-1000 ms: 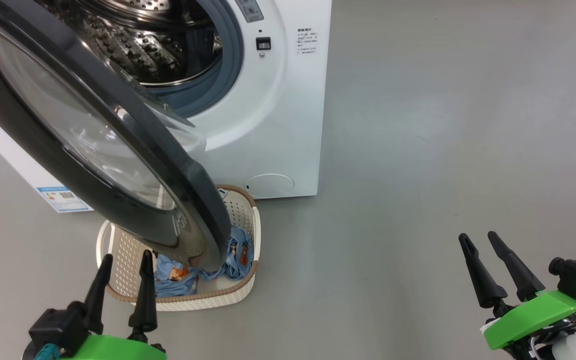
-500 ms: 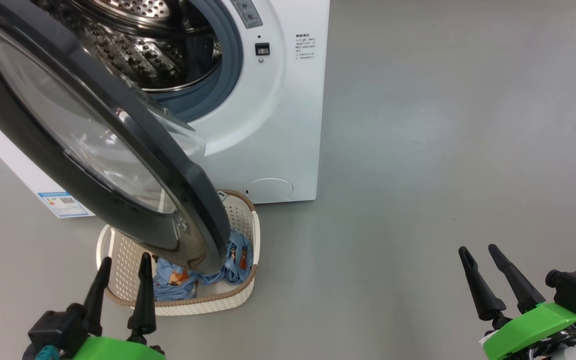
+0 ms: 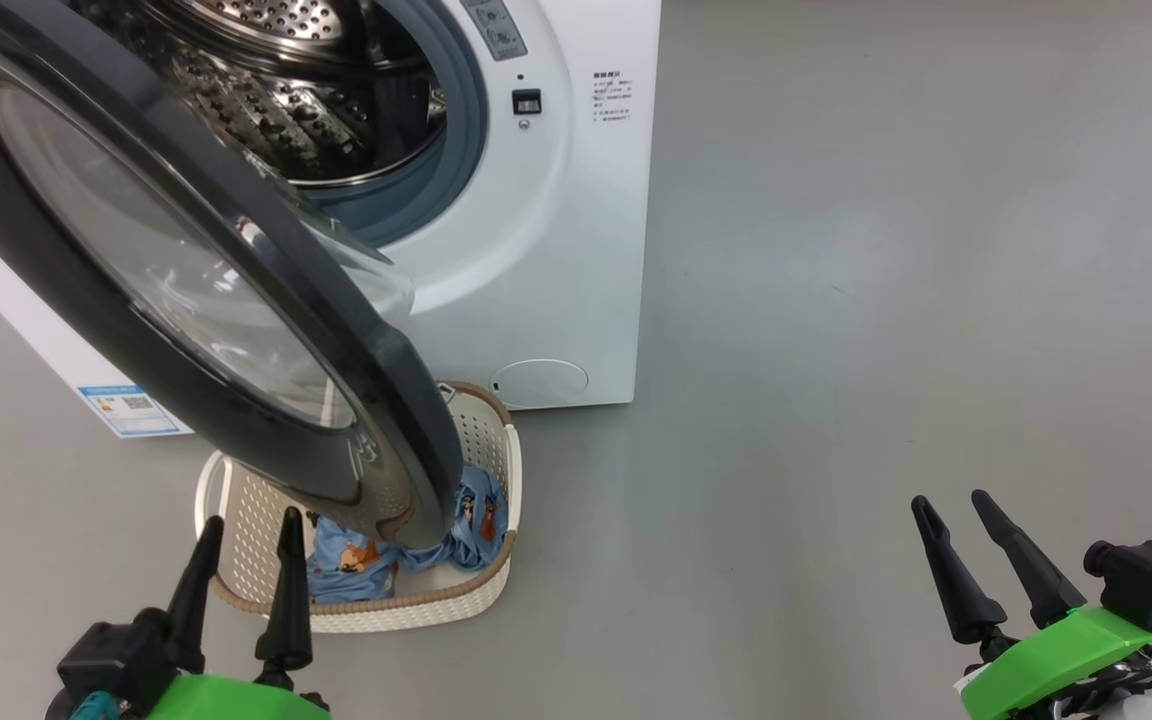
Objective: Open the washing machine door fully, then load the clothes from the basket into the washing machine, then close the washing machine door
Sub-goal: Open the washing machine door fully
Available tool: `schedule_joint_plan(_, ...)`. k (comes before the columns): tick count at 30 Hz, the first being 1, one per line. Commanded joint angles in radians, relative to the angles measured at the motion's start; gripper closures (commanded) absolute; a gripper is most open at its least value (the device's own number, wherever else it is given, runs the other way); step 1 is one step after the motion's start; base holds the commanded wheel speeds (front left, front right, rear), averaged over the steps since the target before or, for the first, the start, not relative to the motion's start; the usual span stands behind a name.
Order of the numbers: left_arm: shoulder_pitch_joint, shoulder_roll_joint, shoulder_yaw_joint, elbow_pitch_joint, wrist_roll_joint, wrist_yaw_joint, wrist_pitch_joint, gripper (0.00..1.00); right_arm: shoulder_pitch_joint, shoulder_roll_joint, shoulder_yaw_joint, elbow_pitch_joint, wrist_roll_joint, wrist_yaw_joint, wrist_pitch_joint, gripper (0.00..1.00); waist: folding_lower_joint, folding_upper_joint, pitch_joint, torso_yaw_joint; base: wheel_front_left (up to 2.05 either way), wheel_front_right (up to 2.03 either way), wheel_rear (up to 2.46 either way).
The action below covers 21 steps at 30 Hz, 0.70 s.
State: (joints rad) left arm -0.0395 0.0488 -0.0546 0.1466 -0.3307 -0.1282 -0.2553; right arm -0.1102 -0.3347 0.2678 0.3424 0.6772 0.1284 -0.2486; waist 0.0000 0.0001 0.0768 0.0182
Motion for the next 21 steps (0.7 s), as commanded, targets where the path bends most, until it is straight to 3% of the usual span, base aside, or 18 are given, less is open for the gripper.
schedule_joint_plan(1, -0.010, 0.013, 0.035, -0.018, -0.002, -0.002, -0.006, 0.00, 0.012, -0.011, 0.020, -0.019, -0.016, 0.002, -0.013, 0.00, 0.0000, -0.0001, 0.000, 0.002, 0.00, 0.00, 0.00)
schedule_joint_plan(7, -0.013, 0.012, 0.037, -0.015, -0.002, -0.002, -0.006, 0.00, 0.012, -0.010, 0.020, -0.014, -0.020, 0.002, -0.013, 0.00, 0.0000, -0.0001, 0.000, 0.004, 0.00, 0.00, 0.00)
schedule_joint_plan(8, -0.014, 0.011, 0.037, -0.014, -0.002, -0.002, -0.006, 0.17, 0.012, -0.010, 0.021, -0.014, -0.021, 0.002, -0.013, 0.00, 0.0000, -0.0001, -0.001, 0.004, 0.00, 0.00, 0.00)
schedule_joint_plan(9, -0.015, 0.011, 0.037, -0.013, -0.003, -0.002, -0.006, 0.76, 0.012, -0.010, 0.022, -0.013, -0.021, 0.002, -0.013, 0.00, 0.0000, -0.0001, -0.001, 0.003, 0.00, 0.00, 0.00)
schedule_joint_plan(10, -0.016, 0.011, 0.038, -0.015, -0.007, -0.002, -0.006, 1.00, 0.012, -0.010, 0.023, -0.013, -0.022, 0.002, -0.013, 0.00, 0.0000, -0.0001, -0.002, 0.003, 0.00, 0.00, 0.00)
schedule_joint_plan(21, -0.056, 0.003, 0.097, -0.155, -0.078, -0.002, -0.006, 1.00, 0.010, -0.017, 0.024, -0.015, -0.040, 0.002, -0.013, 0.00, 0.0000, -0.0001, 0.005, 0.009, 0.00, 0.00, 0.00)
